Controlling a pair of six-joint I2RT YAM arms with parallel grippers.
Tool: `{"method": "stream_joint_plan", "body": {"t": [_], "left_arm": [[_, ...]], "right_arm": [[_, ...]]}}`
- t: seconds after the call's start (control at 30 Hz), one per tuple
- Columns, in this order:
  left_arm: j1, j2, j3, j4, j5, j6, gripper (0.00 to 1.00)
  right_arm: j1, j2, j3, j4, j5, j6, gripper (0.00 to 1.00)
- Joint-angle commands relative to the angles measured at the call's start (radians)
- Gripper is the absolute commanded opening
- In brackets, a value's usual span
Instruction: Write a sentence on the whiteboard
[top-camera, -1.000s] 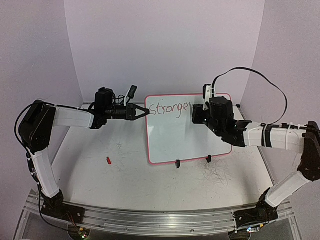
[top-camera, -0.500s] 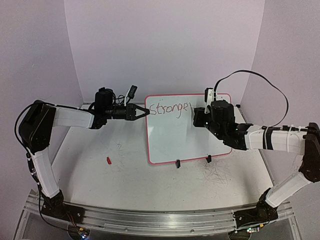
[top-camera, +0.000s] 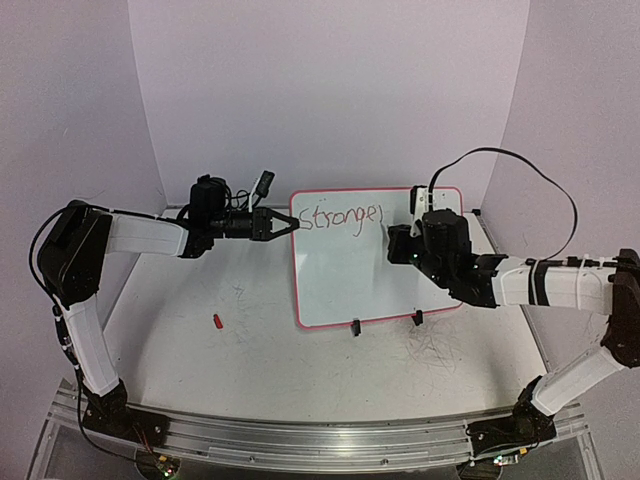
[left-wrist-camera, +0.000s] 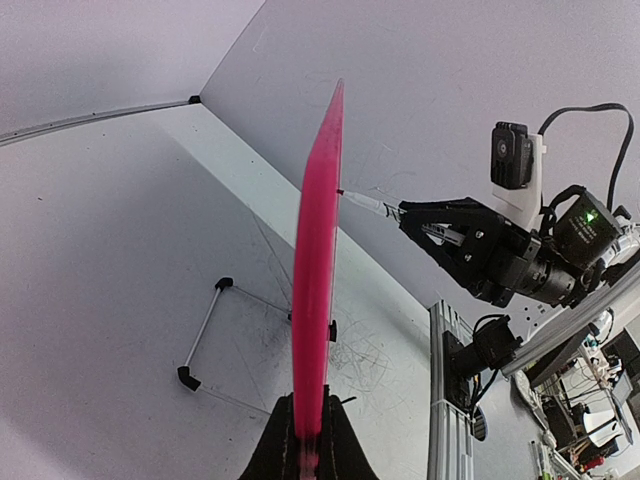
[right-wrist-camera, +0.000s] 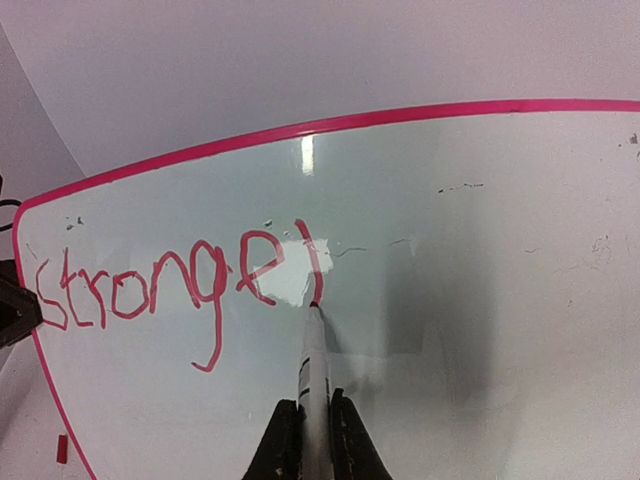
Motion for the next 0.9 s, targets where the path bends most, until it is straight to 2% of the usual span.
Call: {"method": "stream_joint_plan", "body": {"t": [0.0,0.87], "left_arm": [[-0.036,-0.029,0.004,0.010,0.028,0.016,0.00],[-0.036,-0.024,0.004,0.011,0.030,0.017,0.00]], "right_arm": [[0.004,-0.024,-0.010,-0.015,0.002,0.014,0.00],[-0.004,0.061,0.103,0.018,0.114,-0.029,0.00]]}}
